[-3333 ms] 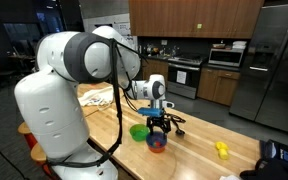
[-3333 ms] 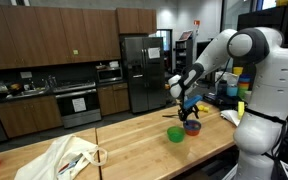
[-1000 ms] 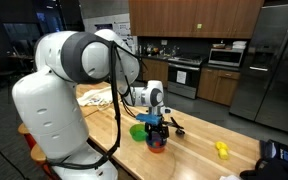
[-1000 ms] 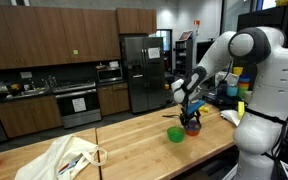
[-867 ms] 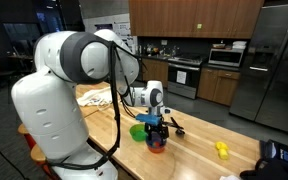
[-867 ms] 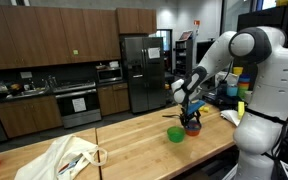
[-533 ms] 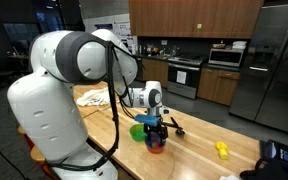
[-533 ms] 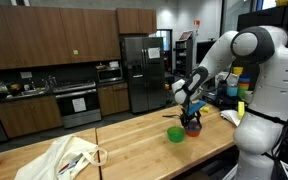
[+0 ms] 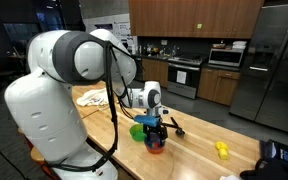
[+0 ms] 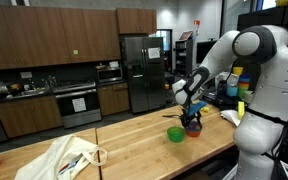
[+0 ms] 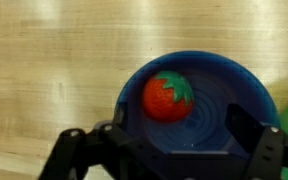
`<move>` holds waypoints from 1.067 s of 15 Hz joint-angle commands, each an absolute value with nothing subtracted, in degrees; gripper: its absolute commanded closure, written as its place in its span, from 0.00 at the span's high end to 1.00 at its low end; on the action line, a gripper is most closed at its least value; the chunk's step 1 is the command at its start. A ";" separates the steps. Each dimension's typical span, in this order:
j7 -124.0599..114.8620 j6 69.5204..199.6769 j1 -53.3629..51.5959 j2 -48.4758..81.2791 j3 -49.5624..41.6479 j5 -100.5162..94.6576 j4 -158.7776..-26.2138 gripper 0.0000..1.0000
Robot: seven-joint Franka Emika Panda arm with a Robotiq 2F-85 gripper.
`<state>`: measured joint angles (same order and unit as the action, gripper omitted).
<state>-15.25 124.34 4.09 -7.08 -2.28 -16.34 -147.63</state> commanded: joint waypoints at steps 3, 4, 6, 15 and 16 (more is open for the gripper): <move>-16.29 125.57 4.38 -7.19 -2.00 -17.49 -148.78 0.89; -16.27 125.57 4.38 -7.14 -1.98 -17.51 -148.71 0.82; -16.13 125.63 4.41 -7.02 -2.04 -17.46 -148.79 0.55; -16.04 125.79 4.44 -7.15 -2.01 -17.29 -148.54 0.37; -16.04 125.66 4.45 -7.19 -2.01 -17.24 -148.37 0.37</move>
<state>-15.32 124.89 4.10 -6.91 -2.07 -16.55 -147.90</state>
